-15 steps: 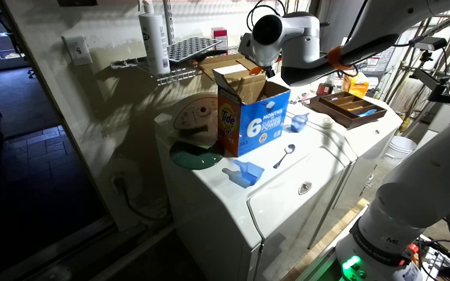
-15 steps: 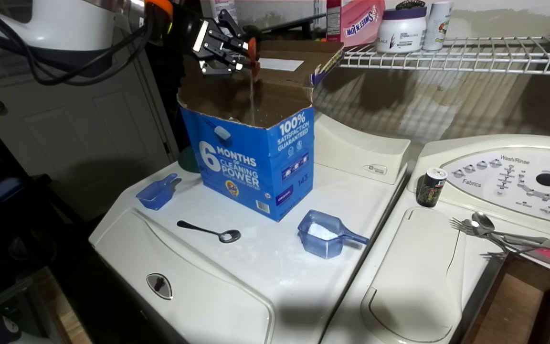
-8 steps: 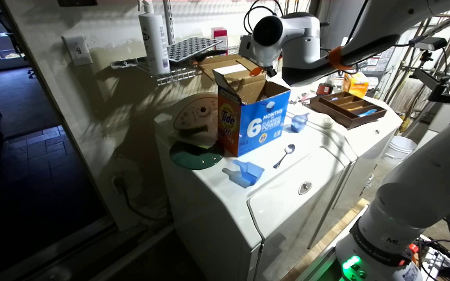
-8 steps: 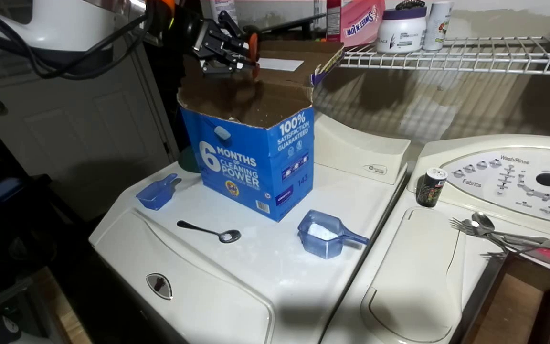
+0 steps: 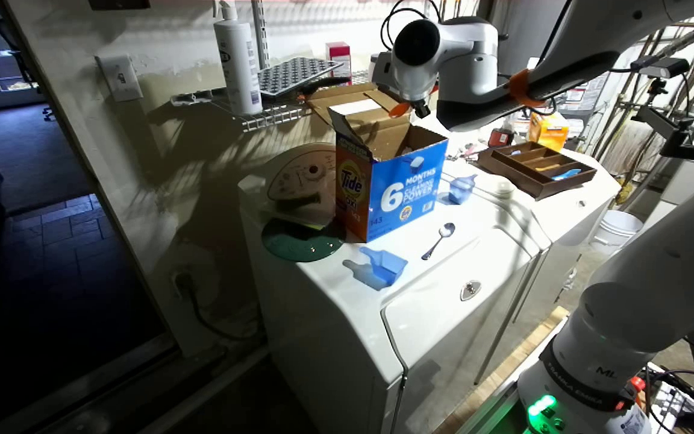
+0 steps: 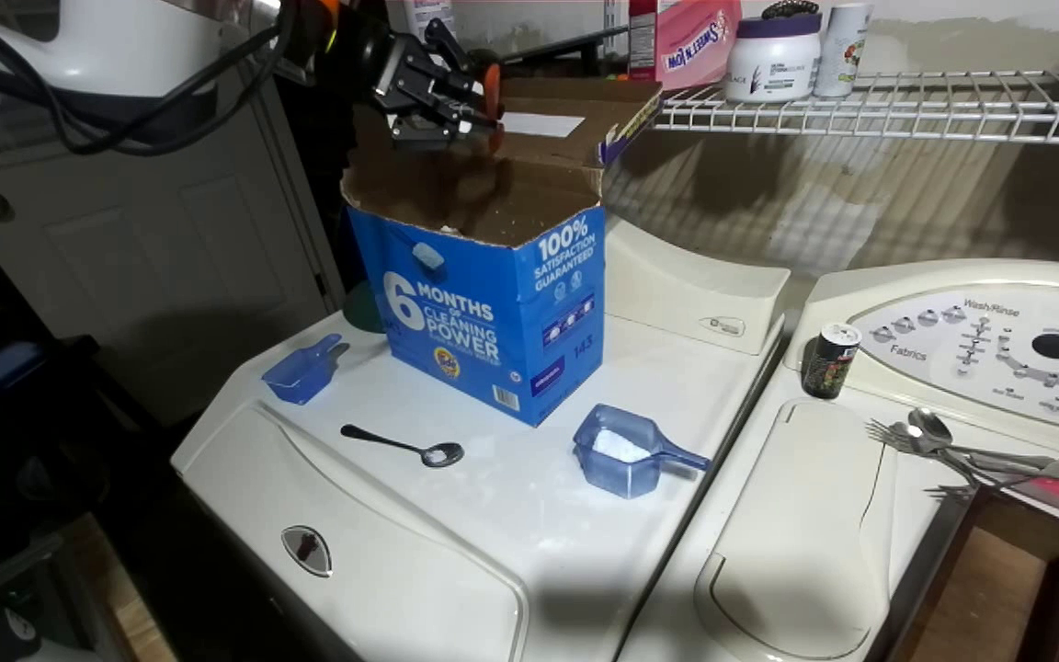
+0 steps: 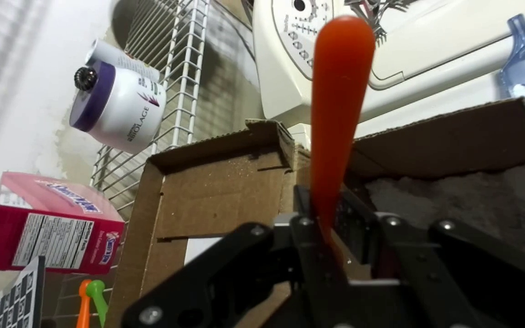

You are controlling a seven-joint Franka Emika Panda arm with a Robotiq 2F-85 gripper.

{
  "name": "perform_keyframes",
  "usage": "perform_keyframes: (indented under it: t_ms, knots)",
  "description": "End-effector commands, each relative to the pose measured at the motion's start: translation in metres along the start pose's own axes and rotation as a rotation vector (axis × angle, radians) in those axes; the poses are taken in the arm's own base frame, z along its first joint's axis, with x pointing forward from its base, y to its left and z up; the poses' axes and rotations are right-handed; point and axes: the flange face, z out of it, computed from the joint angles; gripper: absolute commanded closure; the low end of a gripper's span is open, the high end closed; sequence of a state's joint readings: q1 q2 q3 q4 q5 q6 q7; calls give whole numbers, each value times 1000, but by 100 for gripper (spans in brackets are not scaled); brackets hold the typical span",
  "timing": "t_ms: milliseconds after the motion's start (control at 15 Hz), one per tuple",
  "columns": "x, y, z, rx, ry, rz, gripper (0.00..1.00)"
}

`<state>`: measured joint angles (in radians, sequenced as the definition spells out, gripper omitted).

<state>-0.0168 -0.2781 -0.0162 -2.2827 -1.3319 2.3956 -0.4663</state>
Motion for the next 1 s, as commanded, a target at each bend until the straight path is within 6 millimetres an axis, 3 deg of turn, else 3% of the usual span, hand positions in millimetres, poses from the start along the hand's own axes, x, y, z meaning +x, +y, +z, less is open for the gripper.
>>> perform_keyframes:
  t_ms: [0, 400, 933]
  knots:
    - [-16, -5, -1, 105, 0, 93, 96]
    - [-36, -8, 7, 340, 22, 328, 96]
    - [-57, -3, 14, 528, -18, 606, 96]
